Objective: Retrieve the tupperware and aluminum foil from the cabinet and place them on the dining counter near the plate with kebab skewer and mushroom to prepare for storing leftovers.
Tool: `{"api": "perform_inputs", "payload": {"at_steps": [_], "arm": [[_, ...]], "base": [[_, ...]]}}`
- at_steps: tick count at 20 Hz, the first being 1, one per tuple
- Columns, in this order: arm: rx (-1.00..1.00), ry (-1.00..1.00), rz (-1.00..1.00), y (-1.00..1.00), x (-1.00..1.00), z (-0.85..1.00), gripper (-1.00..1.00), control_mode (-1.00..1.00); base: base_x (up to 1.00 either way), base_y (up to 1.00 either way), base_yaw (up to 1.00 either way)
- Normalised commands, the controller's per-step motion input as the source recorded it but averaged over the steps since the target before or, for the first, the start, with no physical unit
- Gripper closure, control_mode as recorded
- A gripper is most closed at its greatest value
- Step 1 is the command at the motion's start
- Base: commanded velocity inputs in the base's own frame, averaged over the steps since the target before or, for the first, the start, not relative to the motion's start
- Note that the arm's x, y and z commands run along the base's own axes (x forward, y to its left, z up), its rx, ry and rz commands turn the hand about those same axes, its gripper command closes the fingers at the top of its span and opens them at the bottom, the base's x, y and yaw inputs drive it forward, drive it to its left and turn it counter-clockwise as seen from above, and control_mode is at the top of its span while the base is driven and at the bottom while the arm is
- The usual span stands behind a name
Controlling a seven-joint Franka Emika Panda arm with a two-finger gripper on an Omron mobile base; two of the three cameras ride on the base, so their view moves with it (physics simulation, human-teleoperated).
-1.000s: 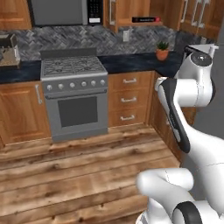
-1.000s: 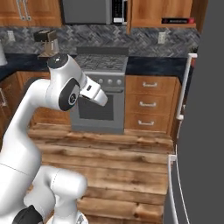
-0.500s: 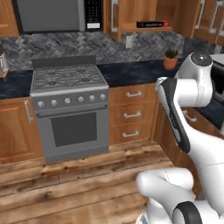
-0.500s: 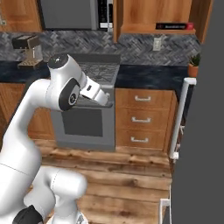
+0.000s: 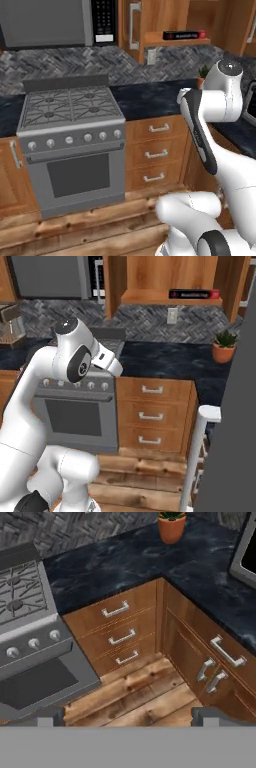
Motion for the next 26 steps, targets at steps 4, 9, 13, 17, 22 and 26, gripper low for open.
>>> {"api": "perform_inputs", "payload": {"at_steps": [4, 9, 13, 17, 22, 26], "arm": [[0.0, 0.0, 0.0, 0.0, 0.0, 0.0, -1.0, 1.0], [0.0, 0.0, 0.0, 0.0, 0.0, 0.0, -1.0, 1.0], [0.0, 0.0, 0.0, 0.0, 0.0, 0.0, -1.0, 1.0], [0.0, 0.0, 0.0, 0.0, 0.0, 0.0, -1.0, 1.0], [0.0, 0.0, 0.0, 0.0, 0.0, 0.0, -1.0, 1.0], [0.0, 0.0, 0.0, 0.0, 0.0, 0.0, -1.0, 1.0]], "base": [[1.0, -0.43, -0.01], [0.97, -0.44, -0.04], [0.81, -0.42, -0.09], [0.62, -0.41, -0.13], [0.46, -0.16, -0.18], [0.47, 0.01, -0.26]]}}
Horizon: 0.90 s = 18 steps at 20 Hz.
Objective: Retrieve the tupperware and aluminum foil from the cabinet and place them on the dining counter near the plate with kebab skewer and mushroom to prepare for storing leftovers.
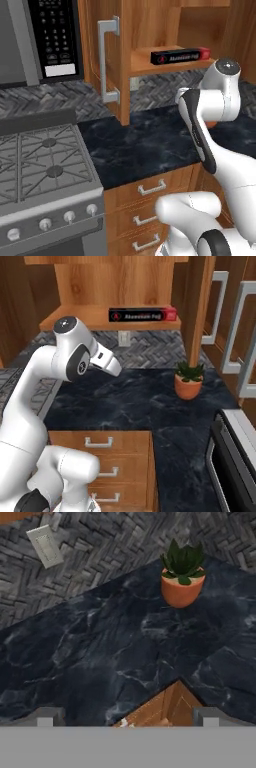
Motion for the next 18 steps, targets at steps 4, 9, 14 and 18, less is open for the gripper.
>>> {"api": "perform_inputs", "payload": {"at_steps": [4, 9, 14, 18], "arm": [[0.0, 0.0, 0.0, 0.0, 0.0, 0.0, -1.0, 1.0], [0.0, 0.0, 0.0, 0.0, 0.0, 0.0, -1.0, 1.0], [0.0, 0.0, 0.0, 0.0, 0.0, 0.0, -1.0, 1.0], [0.0, 0.0, -0.04, 0.04, 0.03, 0.0, -1.0, -1.0]], "base": [[0.64, 0.02, -0.27], [0.75, 0.01, -0.28], [0.67, 0.19, -0.25], [0.24, 0.16, -0.13]]}}
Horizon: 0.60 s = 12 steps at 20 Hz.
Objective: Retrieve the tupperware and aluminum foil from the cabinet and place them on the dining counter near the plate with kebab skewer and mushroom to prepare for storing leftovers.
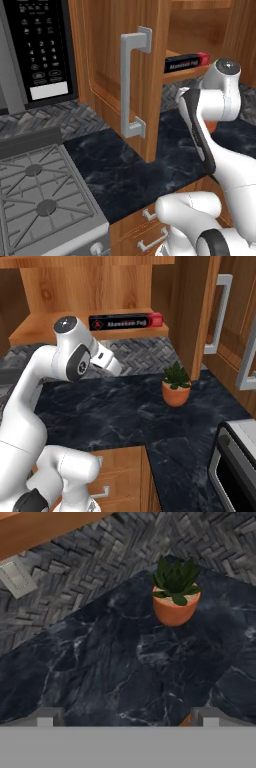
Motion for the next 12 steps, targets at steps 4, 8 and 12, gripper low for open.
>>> {"api": "perform_inputs", "payload": {"at_steps": [4, 8, 12], "arm": [[0.0, 0.0, -0.06, 0.0, 0.01, 0.01, -1.0, -1.0], [0.0, 0.0, 0.0, 0.0, 0.0, 0.17, -1.0, -1.0], [0.0, -0.02, 0.0, 0.0, 0.0, 0.28, -1.0, -1.0]], "base": [[0.0, 0.0, 0.0], [0.0, 0.0, 0.0], [0.0, 0.0, 0.0]]}}
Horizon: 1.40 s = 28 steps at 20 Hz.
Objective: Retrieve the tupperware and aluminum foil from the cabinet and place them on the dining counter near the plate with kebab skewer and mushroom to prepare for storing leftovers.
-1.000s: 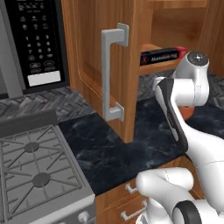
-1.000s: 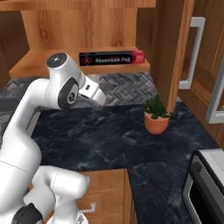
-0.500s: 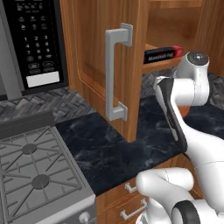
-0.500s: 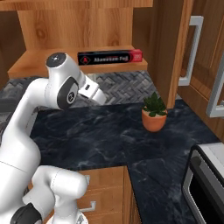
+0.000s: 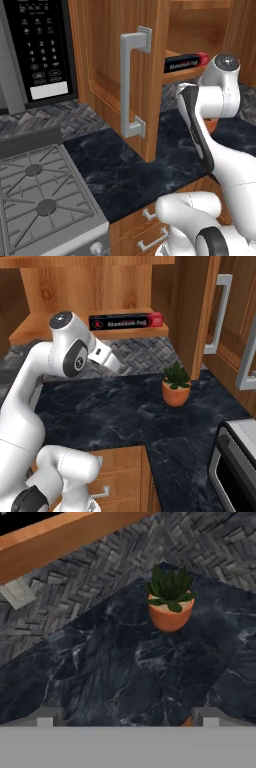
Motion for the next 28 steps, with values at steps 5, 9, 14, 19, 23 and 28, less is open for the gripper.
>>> {"api": "perform_inputs", "payload": {"at_steps": [5, 9, 14, 19, 23, 28], "arm": [[0.0, -0.01, 0.0, 0.14, 0.0, 0.34, -1.0, -1.0], [0.0, 0.0, 0.0, 0.27, 0.01, 0.24, -1.0, -1.0], [0.0, 0.0, 0.0, 0.31, 0.06, 0.1, -1.0, -1.0], [0.0, 0.0, 0.0, 0.38, 0.11, 0.1, -1.0, -1.0], [0.0, 0.0, 0.0, 0.34, 0.17, 0.32, -1.0, -1.0], [-0.01, 0.0, 0.0, 0.25, 0.16, 0.45, -1.0, -1.0]], "base": [[0.0, 0.0, 0.0], [0.0, 0.0, 0.0], [0.0, 0.0, 0.0], [0.0, 0.0, 0.0], [0.0, 0.0, 0.0], [0.0, 0.0, 0.0]]}}
